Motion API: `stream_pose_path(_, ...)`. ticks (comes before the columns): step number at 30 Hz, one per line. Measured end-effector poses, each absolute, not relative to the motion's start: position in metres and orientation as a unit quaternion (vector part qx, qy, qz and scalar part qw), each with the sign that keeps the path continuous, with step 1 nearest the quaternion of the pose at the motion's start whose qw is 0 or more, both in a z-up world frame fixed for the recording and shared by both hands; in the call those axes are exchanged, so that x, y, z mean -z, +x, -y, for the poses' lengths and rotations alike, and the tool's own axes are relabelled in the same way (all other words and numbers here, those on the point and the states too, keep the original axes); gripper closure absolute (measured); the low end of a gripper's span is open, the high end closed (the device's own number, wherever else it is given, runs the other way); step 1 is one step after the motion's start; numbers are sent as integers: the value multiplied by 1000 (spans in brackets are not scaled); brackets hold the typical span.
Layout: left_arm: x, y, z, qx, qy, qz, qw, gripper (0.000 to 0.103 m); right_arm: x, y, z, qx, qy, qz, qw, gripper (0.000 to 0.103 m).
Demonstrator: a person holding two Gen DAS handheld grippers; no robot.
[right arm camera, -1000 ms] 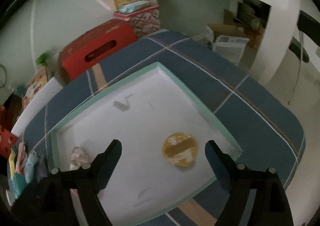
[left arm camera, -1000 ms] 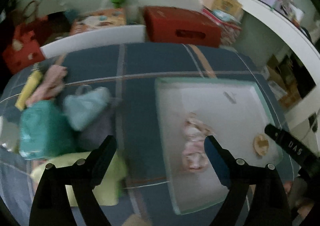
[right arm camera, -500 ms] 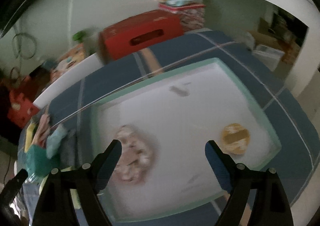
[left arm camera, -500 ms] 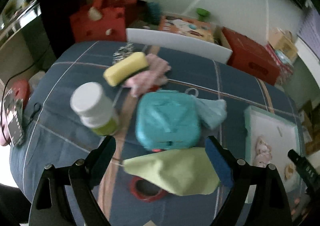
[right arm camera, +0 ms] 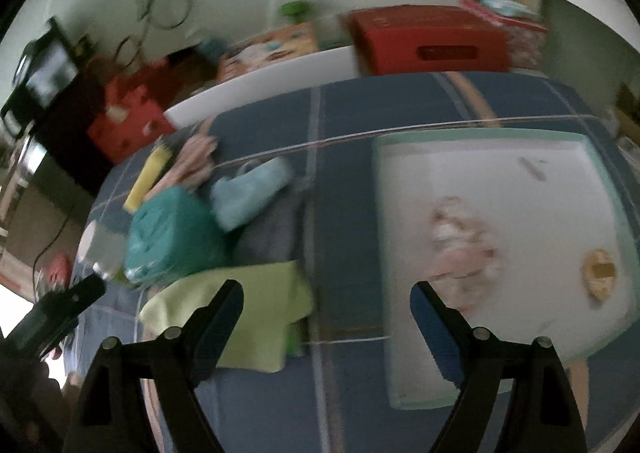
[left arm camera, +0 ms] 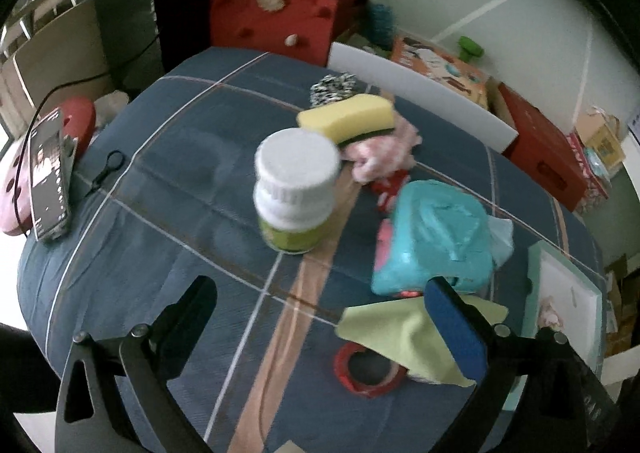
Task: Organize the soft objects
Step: 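Move both tools away from the tray back over the table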
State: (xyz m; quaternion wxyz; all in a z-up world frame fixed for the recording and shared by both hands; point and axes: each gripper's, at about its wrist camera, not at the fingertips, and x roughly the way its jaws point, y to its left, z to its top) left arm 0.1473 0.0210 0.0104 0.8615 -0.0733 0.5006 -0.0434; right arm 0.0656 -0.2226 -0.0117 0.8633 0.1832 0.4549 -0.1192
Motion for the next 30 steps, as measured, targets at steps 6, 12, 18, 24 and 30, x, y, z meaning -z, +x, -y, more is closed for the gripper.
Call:
stream_pose_path(6,4,153,-26,47,-84,-521,848,0,34,72,199,72,193,-490,847,15)
stream_pose_path(12,20,158,-14,62,-65,-547,832,0,48,73,198,56,220,-505,833,15)
stream_pose_path(18,27,161,-14,53,-61,-556,827,0,54,75,194,45,224,-513,827,15)
stream_pose_path(24,28,162,-16,52,-63,-557,827,0,57,77,183,30,213,-521,826,15)
stream_pose_path(30,27,165,-21,47,-70,-556,827,0,59,74,182,30,219,-524,823,15)
